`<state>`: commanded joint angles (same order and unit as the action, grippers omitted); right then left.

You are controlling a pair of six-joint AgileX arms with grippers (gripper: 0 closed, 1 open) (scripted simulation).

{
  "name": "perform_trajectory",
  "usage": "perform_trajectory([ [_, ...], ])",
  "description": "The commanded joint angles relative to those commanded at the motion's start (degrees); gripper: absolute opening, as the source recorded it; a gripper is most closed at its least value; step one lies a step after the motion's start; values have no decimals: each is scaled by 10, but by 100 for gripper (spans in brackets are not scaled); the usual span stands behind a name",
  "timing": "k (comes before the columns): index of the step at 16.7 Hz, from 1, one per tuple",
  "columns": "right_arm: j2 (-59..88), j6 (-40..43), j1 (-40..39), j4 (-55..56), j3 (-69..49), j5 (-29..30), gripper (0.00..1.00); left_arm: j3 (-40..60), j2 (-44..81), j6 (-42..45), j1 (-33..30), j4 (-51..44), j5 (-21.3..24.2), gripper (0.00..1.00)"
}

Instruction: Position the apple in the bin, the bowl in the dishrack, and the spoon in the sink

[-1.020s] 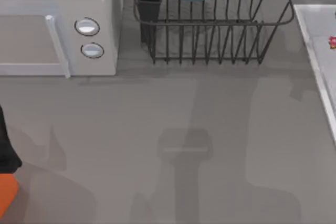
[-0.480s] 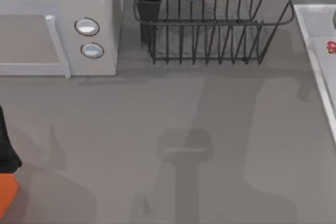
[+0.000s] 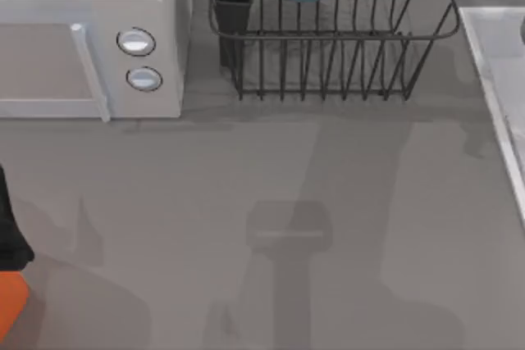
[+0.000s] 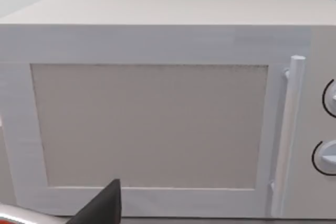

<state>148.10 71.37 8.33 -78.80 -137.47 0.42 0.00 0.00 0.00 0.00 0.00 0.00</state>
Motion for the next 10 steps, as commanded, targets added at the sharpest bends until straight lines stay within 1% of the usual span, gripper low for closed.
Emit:
perform_trajectory([
  [4,0,0,0,0,0,0,98,0,0,0,0,0,0,100],
  [5,0,0,0,0,0,0,100,0,0,0,0,0,0,100],
  [10,0,0,0,0,0,0,100,0,0,0,0,0,0,100],
])
